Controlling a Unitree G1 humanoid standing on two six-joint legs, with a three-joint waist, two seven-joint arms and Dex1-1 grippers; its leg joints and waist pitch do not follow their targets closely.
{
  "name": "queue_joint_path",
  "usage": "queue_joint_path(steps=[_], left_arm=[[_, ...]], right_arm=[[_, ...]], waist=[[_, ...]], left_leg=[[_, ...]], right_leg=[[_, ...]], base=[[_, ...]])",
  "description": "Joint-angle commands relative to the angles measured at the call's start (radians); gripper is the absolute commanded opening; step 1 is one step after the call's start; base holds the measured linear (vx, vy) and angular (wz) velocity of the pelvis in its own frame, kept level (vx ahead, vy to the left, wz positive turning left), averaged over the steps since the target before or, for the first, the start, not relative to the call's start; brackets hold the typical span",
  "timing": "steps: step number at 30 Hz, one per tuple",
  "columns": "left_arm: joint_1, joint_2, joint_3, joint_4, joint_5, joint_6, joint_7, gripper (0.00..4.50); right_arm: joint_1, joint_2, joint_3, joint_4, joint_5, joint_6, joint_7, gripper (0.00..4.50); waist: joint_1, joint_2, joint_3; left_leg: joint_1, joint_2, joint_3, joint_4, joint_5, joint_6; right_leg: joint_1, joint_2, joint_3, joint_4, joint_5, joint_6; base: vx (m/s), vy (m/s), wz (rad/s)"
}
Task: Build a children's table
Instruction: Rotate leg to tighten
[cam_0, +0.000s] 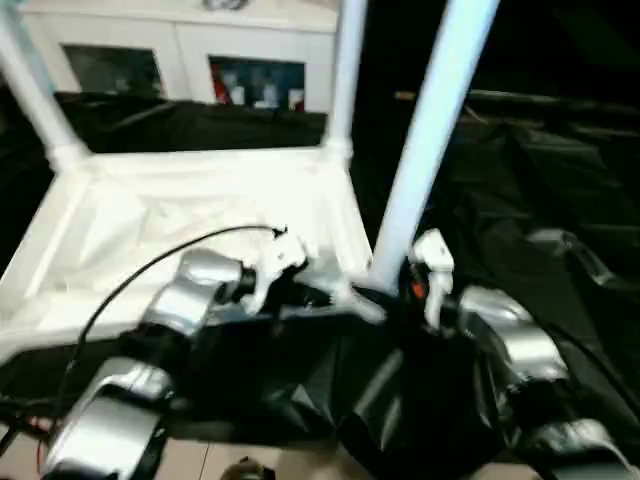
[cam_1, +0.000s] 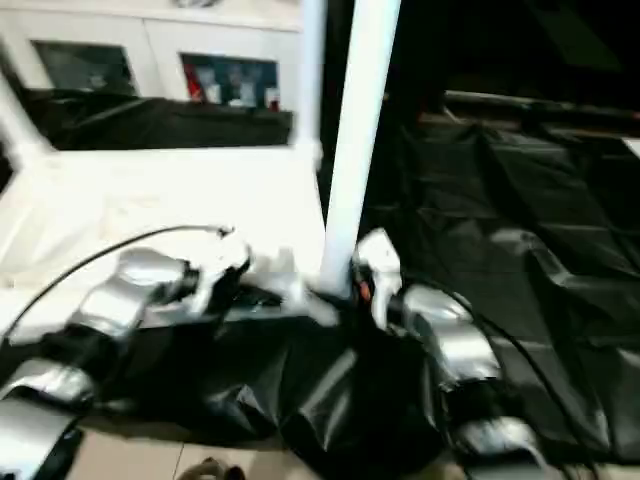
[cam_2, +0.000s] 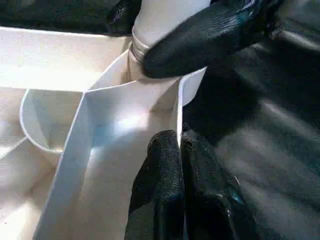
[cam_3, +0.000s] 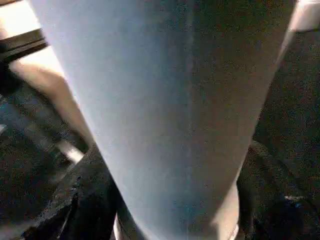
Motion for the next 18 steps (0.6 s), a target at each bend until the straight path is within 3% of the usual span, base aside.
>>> queue_joint_path(steps=[1, 6, 7, 10, 12, 13, 18], left_arm=[[-0.048, -0.058, 0.018, -0.006, -0.021, -0.015, 0.073, 0.00], [-0.091, -0.119, 0.034, 0.048, -0.004, -0.016, 0.201, 0.00], [-0.090, -0.124, 0.032, 0.046, -0.004, -0.017, 0.194, 0.00], [-0.086, -0.127, 0.020, 0.041, 0.000, -0.035, 0.172, 0.00], [-0.078, -0.123, 0.013, 0.033, -0.001, -0.045, 0.157, 0.00], [-0.075, -0.118, 0.013, 0.036, -0.001, -0.054, 0.152, 0.00], [-0.069, -0.105, 0.006, 0.042, 0.008, -0.072, 0.136, 0.00]], right_arm=[[0.004, 0.066, 0.054, 0.061, -0.016, 0.031, -0.045, 2.66], [-0.057, 0.170, 0.018, 0.144, -0.033, 0.007, -0.236, 2.66], [-0.058, 0.181, 0.021, 0.142, -0.030, -0.002, -0.217, 3.22], [-0.055, 0.188, 0.025, 0.130, -0.013, -0.008, -0.162, 3.38], [-0.045, 0.172, 0.035, 0.111, -0.011, -0.001, -0.127, 3.59], [-0.029, 0.134, 0.064, 0.090, -0.044, -0.026, -0.098, 3.84], [0.007, 0.051, 0.079, 0.030, -0.050, -0.050, -0.020, 3.94]], waist=[[-0.002, 0.000, -0.066], [-0.006, 0.004, -0.068], [-0.004, 0.004, -0.070], [-0.004, 0.003, -0.069], [-0.003, 0.003, -0.067], [-0.001, 0.003, -0.067], [0.006, -0.002, -0.070]], left_leg=[[0.029, 0.074, -0.043, -0.077, -0.245, -0.012], [0.028, 0.071, -0.040, -0.075, -0.214, -0.006], [0.028, 0.071, -0.039, -0.074, -0.210, 0.000], [0.026, 0.071, -0.038, -0.074, -0.200, 0.019], [0.027, 0.073, -0.039, -0.076, -0.216, 0.020], [0.027, 0.073, -0.039, -0.076, -0.221, 0.019], [0.027, 0.073, -0.036, -0.071, -0.185, 0.039]], right_leg=[[0.030, -0.114, 0.063, -0.088, -0.250, -0.199], [0.030, -0.110, 0.062, -0.082, -0.171, -0.215], [0.033, -0.110, 0.061, -0.081, -0.157, -0.215], [0.035, -0.109, 0.061, -0.080, -0.132, -0.216], [0.035, -0.111, 0.061, -0.083, -0.157, -0.215], [0.035, -0.110, 0.061, -0.084, -0.166, -0.212], [0.038, -0.110, 0.062, -0.080, -0.115, -0.213]], base=[[0.000, 0.000, 0.00], [0.000, 0.000, 0.00], [0.000, 0.000, 0.00], [0.000, 0.000, 0.00], [0.000, 0.000, 0.00], [0.000, 0.000, 0.00], [0.000, 0.000, 0.00]])
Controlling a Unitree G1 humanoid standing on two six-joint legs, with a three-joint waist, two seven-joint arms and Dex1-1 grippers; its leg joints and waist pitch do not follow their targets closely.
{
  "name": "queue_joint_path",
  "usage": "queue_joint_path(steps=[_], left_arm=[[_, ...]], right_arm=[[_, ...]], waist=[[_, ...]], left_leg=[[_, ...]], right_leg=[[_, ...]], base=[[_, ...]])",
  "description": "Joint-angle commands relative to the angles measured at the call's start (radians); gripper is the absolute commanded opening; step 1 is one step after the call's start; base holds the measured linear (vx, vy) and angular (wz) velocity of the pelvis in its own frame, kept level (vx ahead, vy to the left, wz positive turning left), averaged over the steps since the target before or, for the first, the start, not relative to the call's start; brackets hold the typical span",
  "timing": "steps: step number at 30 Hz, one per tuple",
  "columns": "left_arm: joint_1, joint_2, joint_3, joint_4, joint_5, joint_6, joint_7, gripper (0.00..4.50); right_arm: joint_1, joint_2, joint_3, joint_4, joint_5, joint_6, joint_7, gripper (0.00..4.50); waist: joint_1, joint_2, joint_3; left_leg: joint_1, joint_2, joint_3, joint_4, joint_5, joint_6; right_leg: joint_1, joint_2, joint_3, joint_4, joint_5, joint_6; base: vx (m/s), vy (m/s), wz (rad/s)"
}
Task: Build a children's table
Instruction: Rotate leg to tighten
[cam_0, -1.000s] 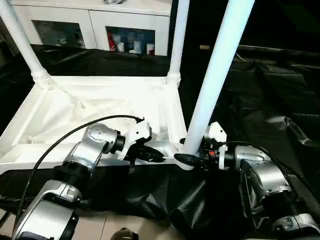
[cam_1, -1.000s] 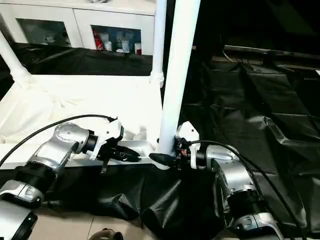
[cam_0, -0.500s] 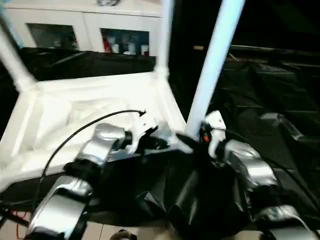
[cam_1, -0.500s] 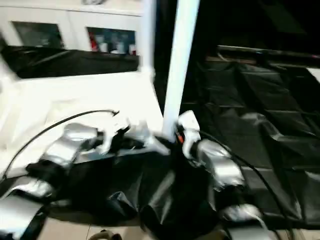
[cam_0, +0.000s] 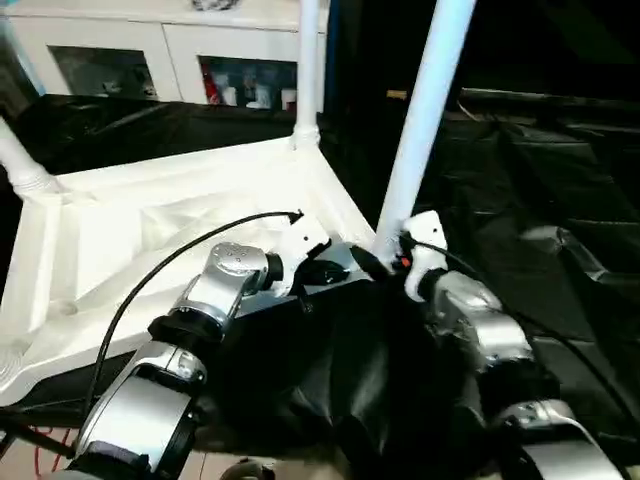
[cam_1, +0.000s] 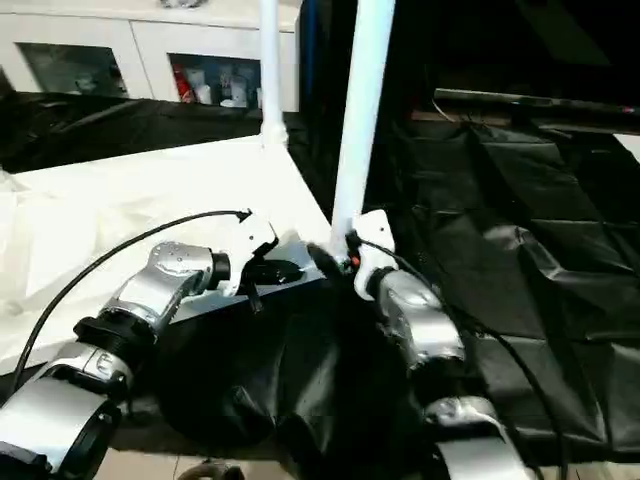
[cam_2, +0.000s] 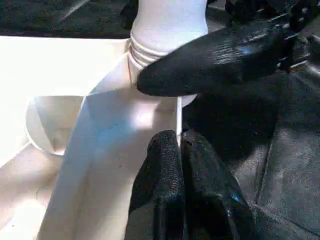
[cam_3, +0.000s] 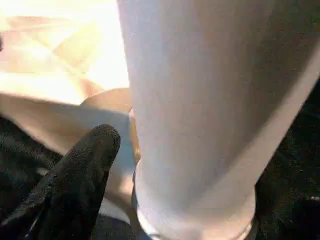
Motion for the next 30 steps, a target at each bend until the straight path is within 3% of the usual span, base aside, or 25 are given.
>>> queue_joint_path(steps=[1, 3, 7, 16, 21, 30], left_arm=[[-0.020, -0.038, 0.001, -0.031, -0.020, -0.043, 0.008, 0.00], [-0.018, -0.035, 0.001, -0.034, -0.021, -0.043, 0.004, 0.00], [-0.009, -0.027, -0.007, -0.035, -0.019, -0.050, -0.019, 0.00], [0.003, -0.017, -0.024, -0.044, -0.014, -0.074, -0.059, 0.00], [0.013, -0.014, -0.032, -0.052, -0.015, -0.077, -0.080, 0.00], [0.062, 0.039, -0.081, -0.127, -0.019, -0.080, -0.217, 0.00]], right_arm=[[0.043, -0.010, 0.095, -0.040, 0.003, 0.002, 0.138, 3.94], [0.056, -0.043, 0.089, -0.062, 0.006, -0.007, 0.167, 3.94], [0.109, -0.198, 0.029, -0.160, 0.055, -0.008, 0.307, 3.94], [0.172, -0.319, -0.006, -0.258, 0.120, 0.038, 0.431, 3.94], [0.173, -0.311, -0.017, -0.258, 0.115, 0.022, 0.397, 3.94], [0.120, -0.262, -0.015, -0.215, 0.098, 0.016, 0.300, 3.94]], waist=[[0.000, -0.002, -0.069], [0.007, -0.003, -0.069], [0.018, -0.005, -0.070], [0.018, -0.007, -0.070], [0.018, -0.004, -0.071], [0.015, -0.001, -0.070]], left_leg=[[0.026, 0.073, -0.037, -0.067, -0.175, 0.046], [0.028, 0.075, -0.034, -0.064, -0.175, 0.053], [0.024, 0.074, -0.035, -0.062, -0.169, 0.071], [0.020, 0.073, -0.037, -0.058, -0.158, 0.100], [0.020, 0.072, -0.037, -0.057, -0.153, 0.101], [0.024, 0.076, -0.036, -0.062, -0.168, 0.075]], right_leg=[[0.040, -0.111, 0.062, -0.075, -0.103, -0.220], [0.040, -0.109, 0.061, -0.077, -0.097, -0.217], [0.045, -0.108, 0.060, -0.076, -0.097, -0.214], [0.044, -0.106, 0.054, -0.081, -0.127, -0.215], [0.042, -0.107, 0.053, -0.080, -0.114, -0.223], [0.037, -0.106, 0.055, -0.078, -0.133, -0.224]], base=[[0.000, 0.000, 0.00], [0.000, 0.000, 0.00], [0.000, 0.000, 0.00], [0.000, 0.000, 0.00], [0.000, 0.000, 0.00], [0.000, 0.000, 0.00]])
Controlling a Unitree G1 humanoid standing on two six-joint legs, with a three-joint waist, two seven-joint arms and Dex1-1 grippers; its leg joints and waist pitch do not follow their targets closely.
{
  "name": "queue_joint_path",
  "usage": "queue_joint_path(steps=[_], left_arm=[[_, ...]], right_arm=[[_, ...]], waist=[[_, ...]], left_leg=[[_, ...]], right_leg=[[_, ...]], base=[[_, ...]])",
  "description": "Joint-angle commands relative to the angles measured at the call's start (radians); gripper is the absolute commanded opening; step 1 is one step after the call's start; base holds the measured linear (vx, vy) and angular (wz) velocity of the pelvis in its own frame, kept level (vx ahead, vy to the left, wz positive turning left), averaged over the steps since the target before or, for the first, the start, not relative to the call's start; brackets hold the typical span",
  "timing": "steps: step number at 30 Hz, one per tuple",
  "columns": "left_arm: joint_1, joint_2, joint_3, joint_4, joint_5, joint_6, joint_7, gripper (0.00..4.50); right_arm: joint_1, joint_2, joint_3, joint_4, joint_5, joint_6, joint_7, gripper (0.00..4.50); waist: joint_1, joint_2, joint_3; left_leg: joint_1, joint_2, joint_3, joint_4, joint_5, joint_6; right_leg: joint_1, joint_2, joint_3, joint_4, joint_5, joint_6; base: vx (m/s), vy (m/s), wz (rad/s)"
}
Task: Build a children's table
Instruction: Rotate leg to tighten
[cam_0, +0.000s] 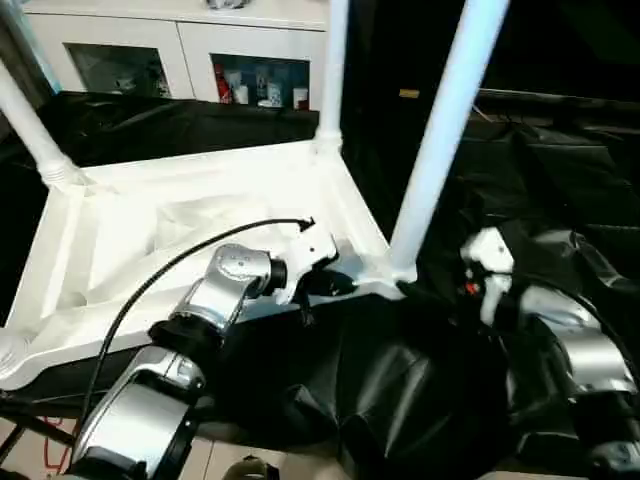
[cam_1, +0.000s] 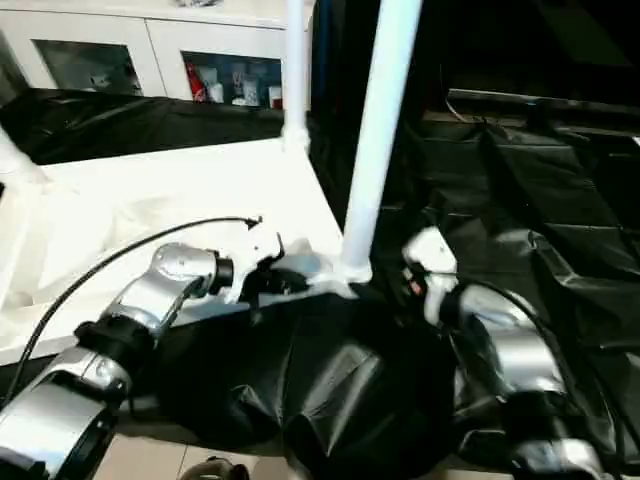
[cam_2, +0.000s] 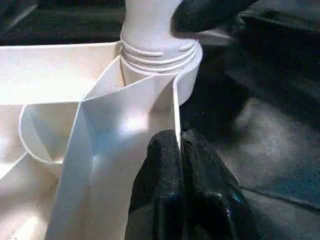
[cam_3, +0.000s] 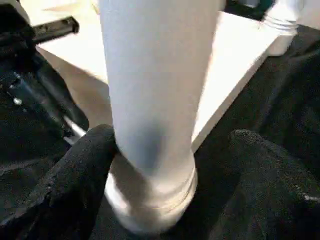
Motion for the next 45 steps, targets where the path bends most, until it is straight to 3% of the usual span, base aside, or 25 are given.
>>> queue_joint_path(steps=[1, 6, 22, 29, 30, 35, 38, 40, 41, 43, 45], left_arm=[[0.019, 0.007, -0.030, -0.051, -0.019, -0.020, -0.076, 0.00], [0.038, 0.025, -0.031, -0.077, -0.019, -0.015, -0.096, 0.00], [0.082, 0.070, -0.046, -0.163, -0.031, 0.034, -0.130, 0.00], [0.086, 0.074, -0.031, -0.171, -0.034, 0.063, -0.097, 0.00], [0.081, 0.068, -0.021, -0.162, -0.035, 0.068, -0.074, 0.00], [0.051, 0.042, 0.019, -0.124, -0.026, 0.093, 0.041, 0.00], [0.009, 0.011, 0.050, -0.069, -0.012, 0.112, 0.160, 0.00], [-0.023, -0.015, 0.070, -0.037, -0.004, 0.125, 0.246, 0.00], [-0.037, -0.029, 0.079, -0.023, -0.002, 0.133, 0.286, 0.00], [-0.056, -0.048, 0.090, -0.006, 0.001, 0.137, 0.339, 0.00], [-0.074, -0.071, 0.096, 0.008, 0.002, 0.138, 0.384, 0.00]], right_arm=[[-0.009, -0.009, 0.004, -0.001, -0.003, 0.008, 0.002, 3.94], [-0.007, -0.013, 0.025, -0.010, 0.008, 0.024, 0.052, 3.94], [-0.064, 0.011, 0.068, 0.068, 0.005, 0.029, 0.097, 2.49], [-0.056, 0.032, 0.089, 0.076, 0.005, 0.043, 0.089, 2.13], [-0.048, 0.045, 0.090, 0.075, 0.008, 0.053, 0.075, 2.11], [-0.037, 0.097, 0.087, 0.088, -0.014, 0.085, -0.028, 2.06], [-0.057, 0.162, 0.076, 0.150, -0.060, 0.090, -0.199, 2.06], [-0.083, 0.226, 0.059, 0.196, -0.073, 0.104, -0.327, 2.05], [-0.099, 0.258, 0.049, 0.218, -0.075, 0.109, -0.385, 2.05], [-0.124, 0.304, 0.043, 0.245, -0.075, 0.106, -0.449, 2.05], [-0.157, 0.362, 0.055, 0.273, -0.091, 0.078, -0.503, 2.05]], waist=[[-0.004, -0.012, -0.070], [-0.003, -0.011, -0.069], [-0.007, -0.016, -0.070], [-0.014, -0.016, -0.068], [-0.016, -0.021, -0.068], [-0.025, -0.020, -0.065], [-0.030, -0.024, -0.063], [-0.038, -0.019, -0.060], [-0.041, -0.021, -0.062], [-0.044, -0.020, -0.064], [-0.049, -0.019, -0.066]], left_leg=[[0.025, 0.076, -0.036, -0.063, -0.166, 0.073], [0.026, 0.076, -0.035, -0.062, -0.169, 0.073], [0.024, 0.074, -0.034, -0.061, -0.147, 0.072], [0.024, 0.073, -0.035, -0.063, -0.158, 0.065], [0.024, 0.073, -0.035, -0.063, -0.163, 0.063], [0.027, 0.073, -0.038, -0.067, -0.199, 0.041], [0.032, 0.071, -0.040, -0.071, -0.244, 0.011], [0.036, 0.071, -0.043, -0.075, -0.270, -0.011], [0.035, 0.073, -0.047, -0.078, -0.279, -0.022], [0.034, 0.072, -0.045, -0.077, -0.278, -0.026], [0.033, 0.071, -0.043, -0.077, -0.265, -0.023]], right_leg=[[0.039, -0.106, 0.055, -0.075, -0.127, -0.225], [0.038, -0.108, 0.056, -0.077, -0.150, -0.218], [0.038, -0.107, 0.056, -0.073, -0.151, -0.211], [0.038, -0.106, 0.056, -0.074, -0.164, -0.213], [0.038, -0.107, 0.056, -0.075, -0.172, -0.210], [0.034, -0.106, 0.057, -0.080, -0.216, -0.207], [0.031, -0.110, 0.059, -0.090, -0.300, -0.185], [0.021, -0.108, 0.059, -0.091, -0.330, -0.184], [0.025, -0.108, 0.058, -0.090, -0.340, -0.181], [0.026, -0.110, 0.061, -0.092, -0.315, -0.173], [0.025, -0.108, 0.062, -0.087, -0.265, -0.186]], base=[[0.000, 0.000, 0.00], [0.000, 0.000, 0.00], [0.000, 0.000, 0.00], [0.000, 0.000, 0.00], [0.000, 0.000, 0.00], [0.000, 0.000, 0.00], [0.000, 0.000, 0.00], [0.000, 0.000, 0.00], [0.000, 0.000, 0.00], [0.000, 0.000, 0.00], [0.000, 0.000, 0.00]])
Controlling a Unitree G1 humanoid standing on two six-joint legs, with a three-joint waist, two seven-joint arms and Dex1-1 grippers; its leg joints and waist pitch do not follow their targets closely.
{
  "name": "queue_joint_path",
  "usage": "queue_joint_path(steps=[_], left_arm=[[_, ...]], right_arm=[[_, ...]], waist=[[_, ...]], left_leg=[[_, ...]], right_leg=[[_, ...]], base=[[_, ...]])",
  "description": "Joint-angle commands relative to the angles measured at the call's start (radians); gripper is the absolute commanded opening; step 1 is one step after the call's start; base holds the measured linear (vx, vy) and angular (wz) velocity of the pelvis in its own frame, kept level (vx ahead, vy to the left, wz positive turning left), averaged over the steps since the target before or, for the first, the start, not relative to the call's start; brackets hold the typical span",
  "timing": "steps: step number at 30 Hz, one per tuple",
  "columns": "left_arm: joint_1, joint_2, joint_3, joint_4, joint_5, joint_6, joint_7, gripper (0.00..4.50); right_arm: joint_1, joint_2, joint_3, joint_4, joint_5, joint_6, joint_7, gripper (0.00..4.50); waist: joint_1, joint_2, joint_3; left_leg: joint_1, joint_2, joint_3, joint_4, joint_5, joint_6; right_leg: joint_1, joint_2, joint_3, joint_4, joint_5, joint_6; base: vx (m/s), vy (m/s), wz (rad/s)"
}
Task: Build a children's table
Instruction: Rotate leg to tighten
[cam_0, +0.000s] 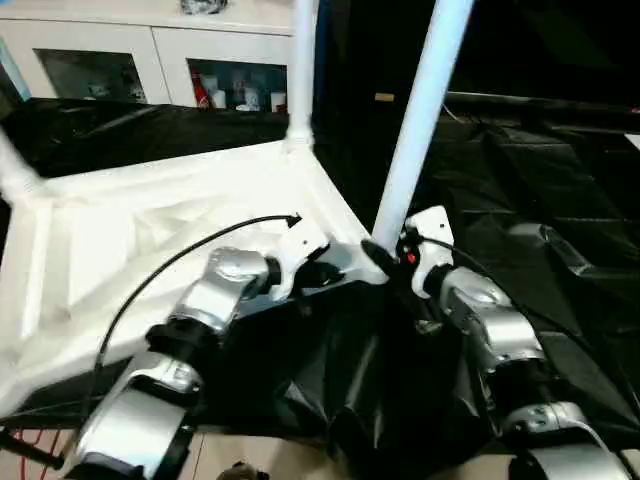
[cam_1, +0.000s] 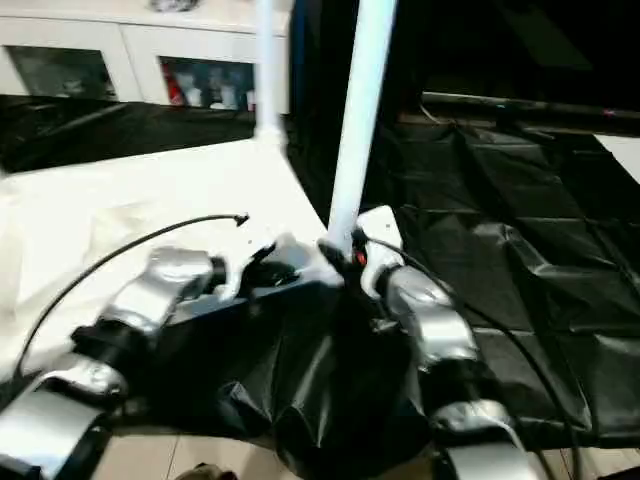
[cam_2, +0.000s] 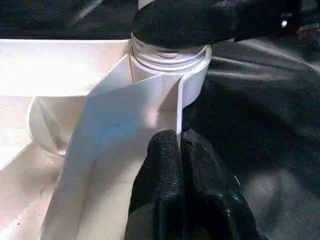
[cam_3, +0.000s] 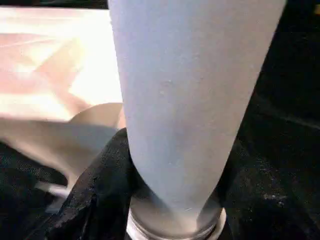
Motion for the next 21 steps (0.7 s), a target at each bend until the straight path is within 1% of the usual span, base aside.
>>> queue_joint_path(steps=[1, 2, 3, 4, 5, 6, 7, 8, 9, 10, 11, 12, 13, 14, 15, 16, 18, 19, 20, 21], left_arm=[[-0.061, -0.035, 0.045, -0.001, -0.003, -0.015, 0.113, 0.00], [-0.064, -0.040, 0.042, 0.003, -0.002, -0.025, 0.116, 0.00], [-0.065, -0.043, 0.036, 0.004, -0.001, -0.032, 0.109, 0.00], [-0.068, -0.047, 0.032, 0.010, 0.000, -0.039, 0.105, 0.00], [-0.067, -0.047, 0.024, 0.009, 0.003, -0.051, 0.091, 0.00], [-0.064, -0.045, 0.019, 0.005, 0.002, -0.056, 0.075, 0.00], [-0.050, -0.031, 0.008, -0.012, 0.000, -0.072, 0.033, 0.00], [-0.045, -0.027, 0.005, -0.017, -0.001, -0.072, 0.023, 0.00], [-0.044, -0.024, 0.003, -0.018, -0.001, -0.072, 0.019, 0.00], [-0.025, 0.002, -0.010, -0.034, -0.001, -0.087, -0.022, 0.00], [-0.017, 0.012, -0.014, -0.042, -0.001, -0.085, -0.042, 0.00], [-0.015, 0.014, -0.014, -0.043, -0.001, -0.084, -0.047, 0.00], [-0.001, 0.030, -0.024, -0.061, -0.004, -0.094, -0.090, 0.00], [0.007, 0.039, -0.029, -0.071, -0.006, -0.102, -0.115, 0.00], [0.026, 0.062, -0.040, -0.100, -0.014, -0.101, -0.170, 0.00], [0.037, 0.076, -0.046, -0.117, -0.019, -0.098, -0.202, 0.00], [0.059, 0.111, -0.057, -0.157, -0.028, -0.074, -0.262, 0.00], [0.075, 0.143, -0.064, -0.185, -0.035, -0.058, -0.306, 0.00], [0.077, 0.150, -0.065, -0.190, -0.035, -0.054, -0.313, 0.00], [0.080, 0.157, -0.065, -0.195, -0.035, -0.048, -0.320, 0.00]], right_arm=[[0.002, 0.084, 0.063, 0.080, -0.024, 0.011, -0.036, 2.05], [-0.007, 0.098, 0.072, 0.088, -0.033, -0.005, -0.039, 2.05], [-0.013, 0.107, 0.082, 0.095, -0.037, -0.019, -0.027, 2.05], [-0.020, 0.117, 0.088, 0.104, -0.042, -0.032, -0.020, 2.05], [-0.025, 0.126, 0.090, 0.105, -0.031, -0.033, 0.013, 2.58], [-0.027, 0.134, 0.087, 0.102, -0.015, -0.028, 0.044, 2.58], [-0.026, 0.133, 0.083, 0.090, 0.006, -0.016, 0.084, 2.71], [-0.026, 0.131, 0.083, 0.086, 0.010, -0.014, 0.096, 2.77], [-0.026, 0.130, 0.083, 0.087, 0.011, -0.015, 0.100, 2.77], [-0.019, 0.104, 0.101, 0.074, 0.004, -0.027, 0.154, 3.01], [-0.016, 0.088, 0.105, 0.071, 0.001, -0.037, 0.180, 3.10], [-0.016, 0.085, 0.106, 0.072, -0.001, -0.041, 0.186, 3.14], [-0.014, 0.069, 0.106, 0.068, 0.004, -0.044, 0.217, 3.22], [-0.012, 0.060, 0.107, 0.066, 0.006, -0.046, 0.235, 3.22], [-0.010, 0.035, 0.106, 0.058, 0.015, -0.047, 0.275, 3.22], [-0.008, 0.020, 0.105, 0.052, 0.020, -0.045, 0.300, 3.22], [-0.001, -0.018, 0.108, 0.036, 0.029, -0.040, 0.369, 3.22], [0.009, -0.049, 0.122, 0.018, 0.036, -0.034, 0.445, 3.22], [0.012, -0.055, 0.126, 0.014, 0.037, -0.033, 0.460, 3.22], [0.014, -0.061, 0.128, 0.011, 0.036, -0.033, 0.486, 3.22]], waist=[[0.000, -0.001, -0.062], [0.000, -0.001, -0.062], [0.000, -0.001, -0.062], [0.000, -0.004, -0.064], [0.000, -0.009, -0.064], [0.002, -0.006, -0.063], [0.002, -0.006, -0.063], [0.002, -0.008, -0.063], [0.002, -0.008, -0.063], [-0.001, -0.007, -0.063], [-0.003, -0.009, -0.063], [-0.003, -0.008, -0.064], [-0.003, -0.007, -0.064], [-0.004, -0.008, -0.064], [-0.003, -0.005, -0.064], [-0.005, -0.005, -0.064], [-0.005, -0.003, -0.065], [0.001, -0.002, -0.063], [0.004, -0.002, -0.063], [0.006, -0.001, -0.062]], left_leg=[[0.027, 0.069, -0.042, -0.079, -0.254, -0.018], [0.026, 0.069, -0.041, -0.077, -0.240, -0.010], [0.026, 0.069, -0.041, -0.077, -0.240, -0.010], [0.023, 0.067, -0.039, -0.075, -0.216, 0.007], [0.023, 0.068, -0.038, -0.075, -0.212, 0.012], [0.023, 0.069, -0.038, -0.074, -0.204, 0.021], [0.022, 0.069, -0.038, -0.075, -0.204, 0.029], [0.020, 0.070, -0.040, -0.075, -0.200, 0.035], [0.020, 0.070, -0.040, -0.075, -0.200, 0.035], [0.021, 0.070, -0.040, -0.075, -0.201, 0.035], [0.019, 0.070, -0.039, -0.075, -0.199, 0.037], [0.020, 0.072, -0.039, -0.074, -0.197, 0.038], [0.021, 0.072, -0.038, -0.074, -0.190, 0.041], [0.020, 0.071, -0.039, -0.074, -0.186, 0.043], [0.020, 0.073, -0.039, -0.073, -0.183, 0.046], [0.019, 0.074, -0.038, -0.073, -0.177, 0.053], [0.022, 0.074, -0.036, -0.072, -0.173, 0.056], [0.023, 0.076, -0.036, -0.073, -0.182, 0.054], [0.023, 0.077, -0.034, -0.073, -0.184, 0.053], [0.024, 0.078, -0.033, -0.075, -0.188, 0.049]], right_leg=[[0.028, -0.109, 0.061, -0.086, -0.250, -0.192], [0.028, -0.110, 0.061, -0.085, -0.228, -0.194], [0.028, -0.110, 0.061, -0.085, -0.228, -0.194], [0.032, -0.110, 0.061, -0.083, -0.201, -0.197], [0.033, -0.109, 0.061, -0.083, -0.196, -0.196], [0.033, -0.109, 0.061, -0.082, -0.187, -0.199], [0.034, -0.108, 0.061, -0.082, -0.186, -0.198], [0.037, -0.111, 0.060, -0.080, -0.186, -0.198], [0.037, -0.111, 0.060, -0.080, -0.186, -0.198], [0.036, -0.110, 0.060, -0.080, -0.187, -0.201], [0.037, -0.110, 0.061, -0.080, -0.183, -0.202], [0.038, -0.111, 0.061, -0.077, -0.176, -0.205], [0.036, -0.110, 0.061, -0.077, -0.167, -0.210], [0.038, -0.109, 0.060, -0.075, -0.161, -0.213], [0.038, -0.110, 0.060, -0.073, -0.146, -0.220], [0.039, -0.110, 0.060, -0.072, -0.130, -0.225], [0.036, -0.106, 0.060, -0.070, -0.116, -0.236], [0.036, -0.107, 0.060, -0.070, -0.123, -0.239], [0.036, -0.104, 0.058, -0.070, -0.129, -0.236], [0.033, -0.103, 0.059, -0.069, -0.134, -0.235]], base=[[0.000, 0.000, 0.00], [0.000, 0.000, 0.00], [0.000, 0.000, 0.00], [0.000, 0.000, 0.00], [0.000, 0.000, 0.00], [0.000, 0.000, 0.00], [0.000, 0.000, 0.00], [0.000, 0.000, 0.00], [0.000, 0.000, 0.00], [0.000, 0.000, 0.00], [0.000, 0.000, 0.00], [0.000, 0.000, 0.00], [0.000, 0.000, 0.00], [0.000, 0.000, 0.00], [0.000, 0.000, 0.00], [0.000, 0.000, 0.00], [0.000, 0.000, 0.00], [0.000, 0.000, 0.00], [0.000, 0.000, 0.00], [0.000, 0.000, 0.00]])
